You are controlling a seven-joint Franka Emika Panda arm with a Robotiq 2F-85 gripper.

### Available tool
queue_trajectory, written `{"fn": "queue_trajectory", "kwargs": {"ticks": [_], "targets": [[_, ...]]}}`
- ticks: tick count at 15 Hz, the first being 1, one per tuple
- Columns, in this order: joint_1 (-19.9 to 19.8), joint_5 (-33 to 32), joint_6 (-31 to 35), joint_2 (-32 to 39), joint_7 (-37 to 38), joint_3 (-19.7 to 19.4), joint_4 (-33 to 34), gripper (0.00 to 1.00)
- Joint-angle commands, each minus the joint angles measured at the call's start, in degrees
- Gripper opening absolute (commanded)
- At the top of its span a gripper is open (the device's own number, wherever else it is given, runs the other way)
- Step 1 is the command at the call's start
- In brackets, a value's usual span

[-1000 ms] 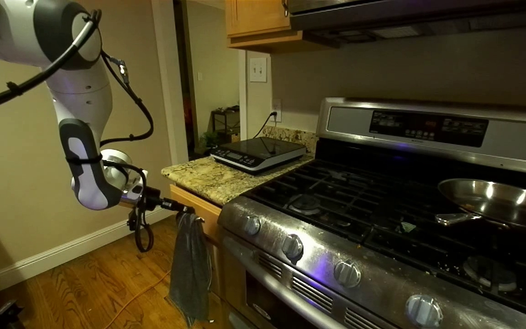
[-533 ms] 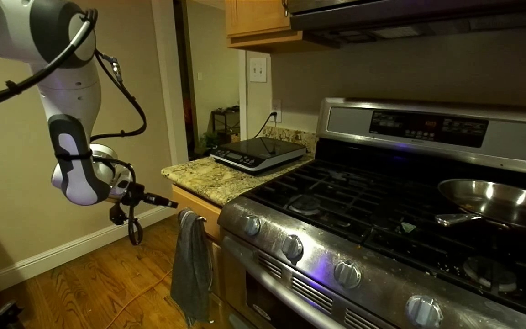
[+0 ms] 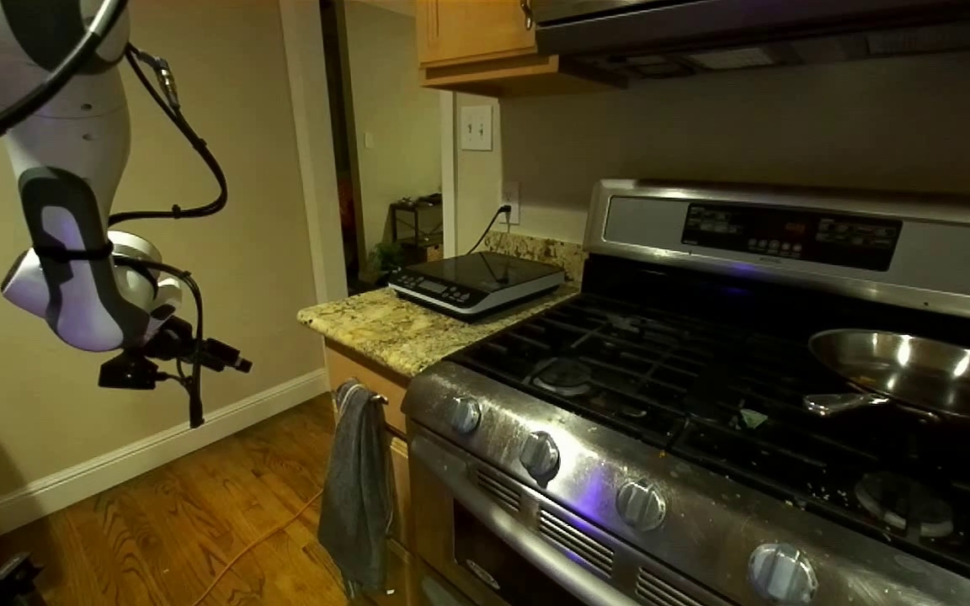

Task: Close the drawer

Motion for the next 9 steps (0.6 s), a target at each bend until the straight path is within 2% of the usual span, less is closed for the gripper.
{"fn": "queue_trajectory", "kwargs": {"ticks": [1,4,7,8,9], "targets": [[-2.8,5.9,10.7,-3.2,-8.4,0.5,-4.6,1.00],[-3.7,17.1,15.2,-3.1,-21.4,0.1,-7.0,1.00],[-2.6,26.6,13.7,-4.3,-31.6,-0.9,-8.7,1.00],[0.1,24.0,14.6,-1.4,-27.3,-3.1,-5.2,1.00],[0.4,25.1,14.6,-1.4,-28.5,-3.5,-5.2,1.00]]}}
